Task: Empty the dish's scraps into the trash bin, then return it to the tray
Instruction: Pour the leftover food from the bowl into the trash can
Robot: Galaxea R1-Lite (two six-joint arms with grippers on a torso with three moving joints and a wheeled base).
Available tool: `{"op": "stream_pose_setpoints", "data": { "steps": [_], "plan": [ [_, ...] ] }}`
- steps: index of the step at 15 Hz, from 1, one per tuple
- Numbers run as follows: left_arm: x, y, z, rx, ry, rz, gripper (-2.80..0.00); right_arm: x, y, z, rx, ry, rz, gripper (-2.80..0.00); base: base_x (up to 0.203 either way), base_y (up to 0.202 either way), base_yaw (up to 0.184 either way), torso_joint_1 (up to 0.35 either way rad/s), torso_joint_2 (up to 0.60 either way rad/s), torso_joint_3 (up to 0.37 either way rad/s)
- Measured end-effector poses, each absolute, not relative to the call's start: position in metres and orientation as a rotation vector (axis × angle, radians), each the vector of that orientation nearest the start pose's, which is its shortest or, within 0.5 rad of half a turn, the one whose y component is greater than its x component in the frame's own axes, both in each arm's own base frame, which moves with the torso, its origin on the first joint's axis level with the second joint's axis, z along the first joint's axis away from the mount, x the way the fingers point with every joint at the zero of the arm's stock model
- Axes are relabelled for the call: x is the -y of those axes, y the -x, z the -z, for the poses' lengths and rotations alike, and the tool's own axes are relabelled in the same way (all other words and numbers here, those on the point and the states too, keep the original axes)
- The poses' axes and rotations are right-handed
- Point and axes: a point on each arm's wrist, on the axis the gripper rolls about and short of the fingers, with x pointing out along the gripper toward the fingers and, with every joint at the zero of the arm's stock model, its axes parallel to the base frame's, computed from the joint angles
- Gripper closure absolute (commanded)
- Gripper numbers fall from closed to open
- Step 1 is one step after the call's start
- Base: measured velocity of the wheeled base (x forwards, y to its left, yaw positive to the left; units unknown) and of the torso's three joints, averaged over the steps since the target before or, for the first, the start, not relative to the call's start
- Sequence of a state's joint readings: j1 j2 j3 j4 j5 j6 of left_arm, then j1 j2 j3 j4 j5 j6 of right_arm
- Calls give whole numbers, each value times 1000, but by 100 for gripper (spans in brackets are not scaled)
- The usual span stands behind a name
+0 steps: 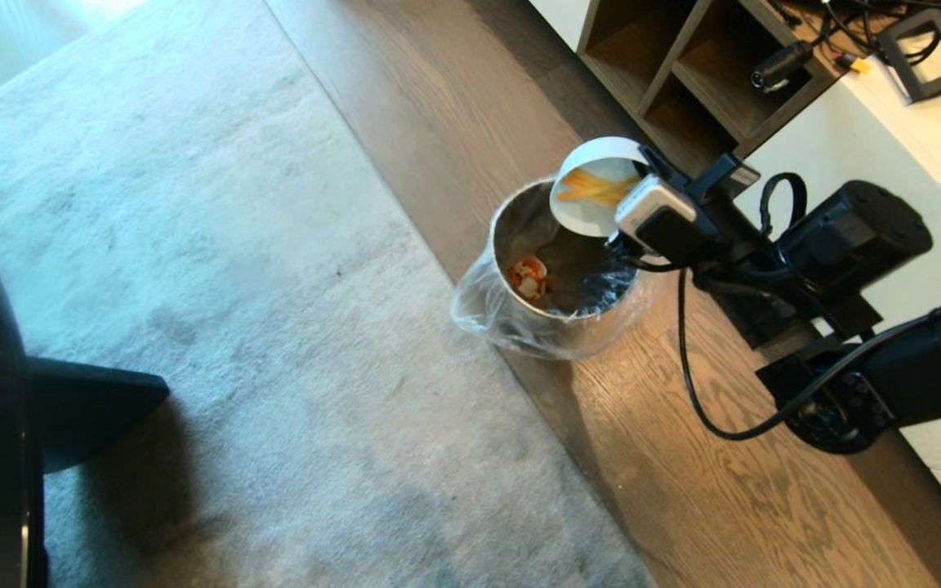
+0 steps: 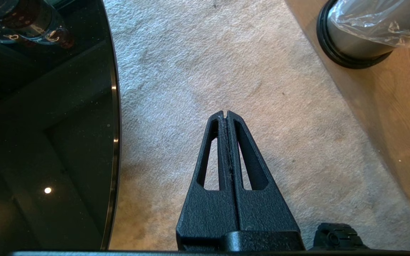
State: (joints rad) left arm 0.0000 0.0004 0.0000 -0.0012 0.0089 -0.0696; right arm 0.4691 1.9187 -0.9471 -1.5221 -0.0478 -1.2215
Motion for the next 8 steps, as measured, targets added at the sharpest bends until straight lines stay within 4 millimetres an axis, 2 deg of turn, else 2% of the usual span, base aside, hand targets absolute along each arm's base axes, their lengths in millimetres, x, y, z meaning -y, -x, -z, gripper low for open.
{"op": "stream_pose_setpoints", "data": {
  "steps": [8],
  "plan": [
    [0, 23, -76, 1, 70, -9, 0, -165, -309, -231, 839, 1144, -148, 0, 0, 0, 0, 0, 0, 0]
  ]
}}
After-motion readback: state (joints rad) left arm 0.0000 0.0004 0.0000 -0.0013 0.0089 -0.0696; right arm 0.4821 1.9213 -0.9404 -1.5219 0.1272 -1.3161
